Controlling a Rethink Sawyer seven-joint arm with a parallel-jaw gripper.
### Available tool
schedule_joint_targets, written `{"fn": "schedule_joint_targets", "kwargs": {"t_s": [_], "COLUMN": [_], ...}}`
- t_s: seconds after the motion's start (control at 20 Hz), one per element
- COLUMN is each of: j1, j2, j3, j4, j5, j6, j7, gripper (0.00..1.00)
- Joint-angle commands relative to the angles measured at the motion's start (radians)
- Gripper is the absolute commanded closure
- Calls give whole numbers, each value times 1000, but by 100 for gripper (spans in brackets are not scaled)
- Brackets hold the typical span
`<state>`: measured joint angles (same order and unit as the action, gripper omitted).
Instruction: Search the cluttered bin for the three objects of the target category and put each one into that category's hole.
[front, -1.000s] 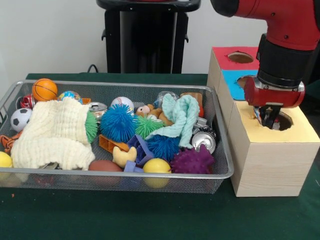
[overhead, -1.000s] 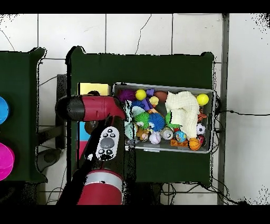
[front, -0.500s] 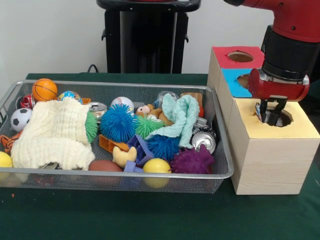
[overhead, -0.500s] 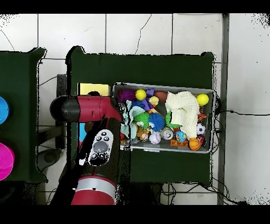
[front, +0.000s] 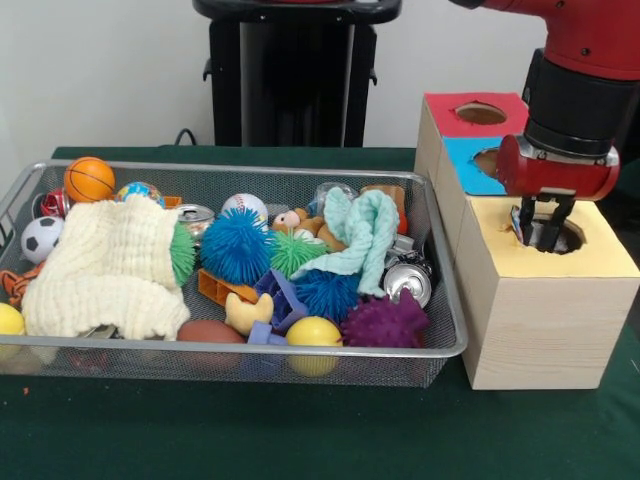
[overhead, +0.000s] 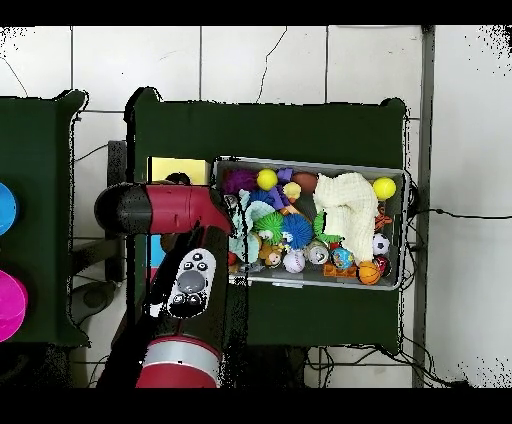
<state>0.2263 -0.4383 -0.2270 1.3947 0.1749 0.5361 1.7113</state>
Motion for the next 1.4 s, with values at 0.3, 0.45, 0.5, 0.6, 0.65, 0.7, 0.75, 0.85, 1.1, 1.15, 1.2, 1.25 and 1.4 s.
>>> {"fn": "schedule_joint_targets", "kwargs": {"t_s": [0.3,0.45,0.5,0.6,0.65,0.7,0.75,0.85,1.1,1.15,1.2,1.25,1.4], "j1": [47,94,120,133,132,118,113,109,105,106,111,120,128], "j2": [-20,-8,-11,-5,-10,-2,14,11,29,27,37,43,41], "j3": [-89,-159,-189,-213,-211,-199,-194,-187,-189,-190,-202,-217,-234], "j4": [211,178,176,166,172,168,155,162,143,145,129,117,122], "j5": [-75,-113,-127,-130,-124,-118,-113,-109,-105,-105,-103,-103,-91], "j6": [98,11,-16,-42,-37,-38,-44,-58,-92,-99,-103,-110,-135], "j7": [206,220,224,221,215,204,199,191,195,195,203,210,230], "gripper": [0,0,0,0,0,0,0,0,0,0,0,0,0]}}
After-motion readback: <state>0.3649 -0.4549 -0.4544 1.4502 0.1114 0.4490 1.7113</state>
